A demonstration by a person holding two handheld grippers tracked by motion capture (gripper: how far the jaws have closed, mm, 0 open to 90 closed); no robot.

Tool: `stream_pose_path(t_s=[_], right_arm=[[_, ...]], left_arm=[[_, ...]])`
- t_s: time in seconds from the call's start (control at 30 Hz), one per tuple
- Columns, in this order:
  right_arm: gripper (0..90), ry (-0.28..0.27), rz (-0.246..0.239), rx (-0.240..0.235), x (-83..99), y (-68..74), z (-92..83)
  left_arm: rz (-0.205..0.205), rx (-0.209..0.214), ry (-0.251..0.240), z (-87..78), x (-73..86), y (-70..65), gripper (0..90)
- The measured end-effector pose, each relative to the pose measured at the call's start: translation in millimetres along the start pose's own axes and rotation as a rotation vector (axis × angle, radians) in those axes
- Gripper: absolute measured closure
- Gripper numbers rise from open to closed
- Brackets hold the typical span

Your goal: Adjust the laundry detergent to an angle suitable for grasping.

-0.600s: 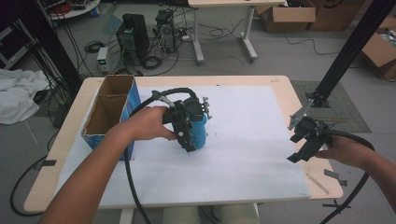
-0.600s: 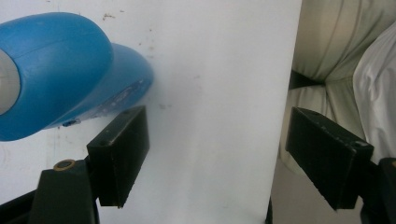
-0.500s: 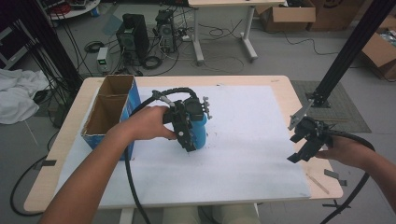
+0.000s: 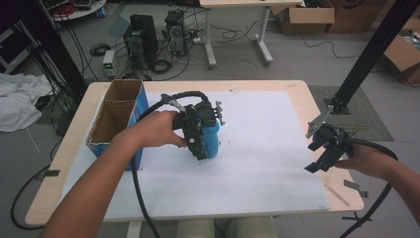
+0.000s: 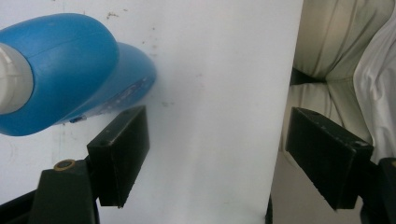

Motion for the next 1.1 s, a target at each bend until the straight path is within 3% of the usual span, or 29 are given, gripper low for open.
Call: stream_pose_path(t_s=[0.73, 1.1], right_arm=[[16.3, -0.010, 0.008, 0.008, -1.4, -0.1, -2.2], [17.7, -0.079, 0.069, 0.030, 0.1, -2.8, -2.0]], left_arm=[[-0.002, 0.002, 0.003, 0.1, 0.8, 0.8, 22.7], [-0.016, -0.004, 0.010, -0.2, 6.2, 1.6, 22.7]])
Point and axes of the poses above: each handheld gripper's, and its own axes: z roughly forward along the jaws, x roughly out of its underside, y roughly to its left, the point moved 2 cm from there along z, roughly forward along the jaws, and after that the axes turned 14 degrees about x, right-handed, at the moved point
